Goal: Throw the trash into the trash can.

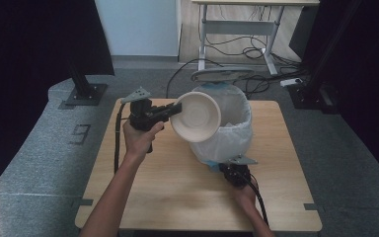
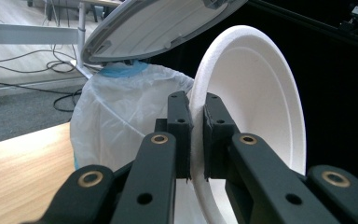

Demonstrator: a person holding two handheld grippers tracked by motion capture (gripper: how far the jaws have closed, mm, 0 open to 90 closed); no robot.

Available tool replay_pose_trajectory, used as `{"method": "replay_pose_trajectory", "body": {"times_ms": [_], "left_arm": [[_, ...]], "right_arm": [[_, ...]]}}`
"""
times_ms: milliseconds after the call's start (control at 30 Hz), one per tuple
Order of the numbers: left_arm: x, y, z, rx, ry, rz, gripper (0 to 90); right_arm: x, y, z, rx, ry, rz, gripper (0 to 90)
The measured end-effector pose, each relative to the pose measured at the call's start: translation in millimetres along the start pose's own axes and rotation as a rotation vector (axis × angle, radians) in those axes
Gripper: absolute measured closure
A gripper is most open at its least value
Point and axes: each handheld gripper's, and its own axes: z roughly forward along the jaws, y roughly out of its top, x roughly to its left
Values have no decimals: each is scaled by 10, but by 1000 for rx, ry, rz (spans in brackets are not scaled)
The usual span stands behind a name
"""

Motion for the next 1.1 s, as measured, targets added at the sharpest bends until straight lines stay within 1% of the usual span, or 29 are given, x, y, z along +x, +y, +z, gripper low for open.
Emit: {"method": "replay_pose_trajectory", "body": {"times_ms": [533,867,1100], "left_arm": [[-22,66,277,16,-13,0,839],[-43,108,408,25,-21,3,839],[-56,177,521,26,-20,6,839]], "right_arm": [[-8,-2,-4,2,8,3,894],[-10,-2,-4,2,9,5,894],[-11,-2,-4,2,10,6,894]]}}
